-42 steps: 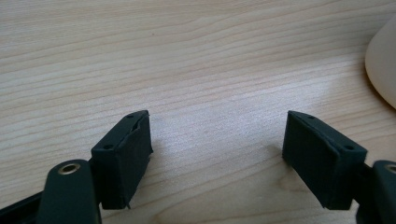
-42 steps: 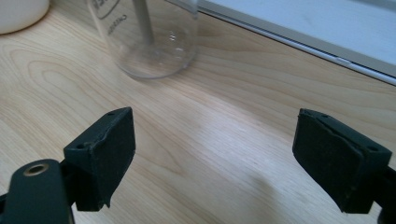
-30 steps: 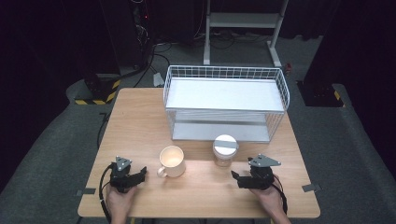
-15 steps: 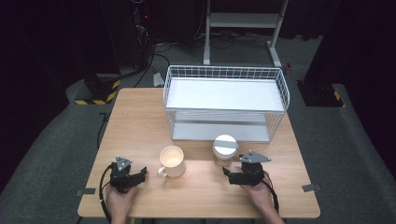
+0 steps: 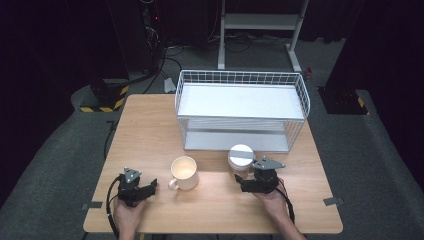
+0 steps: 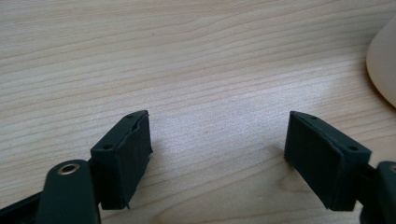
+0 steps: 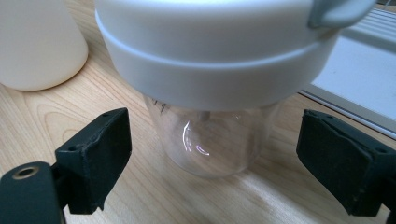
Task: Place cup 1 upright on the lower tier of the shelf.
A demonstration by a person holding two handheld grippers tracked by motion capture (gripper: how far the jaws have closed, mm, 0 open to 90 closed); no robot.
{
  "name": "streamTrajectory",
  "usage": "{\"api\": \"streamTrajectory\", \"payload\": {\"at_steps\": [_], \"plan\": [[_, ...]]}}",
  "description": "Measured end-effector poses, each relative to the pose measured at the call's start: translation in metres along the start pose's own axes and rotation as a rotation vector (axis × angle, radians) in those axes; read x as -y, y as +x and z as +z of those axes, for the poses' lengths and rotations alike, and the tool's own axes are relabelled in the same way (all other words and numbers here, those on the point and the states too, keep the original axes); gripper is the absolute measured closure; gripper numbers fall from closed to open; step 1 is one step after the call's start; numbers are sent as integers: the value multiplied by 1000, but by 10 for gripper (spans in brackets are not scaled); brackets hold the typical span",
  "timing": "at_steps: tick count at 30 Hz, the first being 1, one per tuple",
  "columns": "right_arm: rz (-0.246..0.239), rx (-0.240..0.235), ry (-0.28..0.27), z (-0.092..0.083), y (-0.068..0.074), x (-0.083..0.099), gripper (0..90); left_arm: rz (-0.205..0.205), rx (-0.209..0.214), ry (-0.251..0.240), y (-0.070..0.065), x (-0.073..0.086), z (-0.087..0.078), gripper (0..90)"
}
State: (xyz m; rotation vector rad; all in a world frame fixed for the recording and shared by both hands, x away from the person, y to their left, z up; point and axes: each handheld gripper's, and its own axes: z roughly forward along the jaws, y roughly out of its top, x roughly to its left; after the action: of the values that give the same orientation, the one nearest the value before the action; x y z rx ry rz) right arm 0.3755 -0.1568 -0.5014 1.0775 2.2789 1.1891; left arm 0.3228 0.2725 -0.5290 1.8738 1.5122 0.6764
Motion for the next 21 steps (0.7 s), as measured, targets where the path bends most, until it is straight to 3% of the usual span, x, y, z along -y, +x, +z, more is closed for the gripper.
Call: {"api": "streamTrajectory", "payload": {"at_steps": [8, 21], "plan": [[13, 3, -9, 5, 0, -3, 101, 0, 0, 0, 0, 0, 0, 230], [-9, 21, -22, 14, 5, -15, 101, 0, 1, 1, 0, 0, 0, 226]]}}
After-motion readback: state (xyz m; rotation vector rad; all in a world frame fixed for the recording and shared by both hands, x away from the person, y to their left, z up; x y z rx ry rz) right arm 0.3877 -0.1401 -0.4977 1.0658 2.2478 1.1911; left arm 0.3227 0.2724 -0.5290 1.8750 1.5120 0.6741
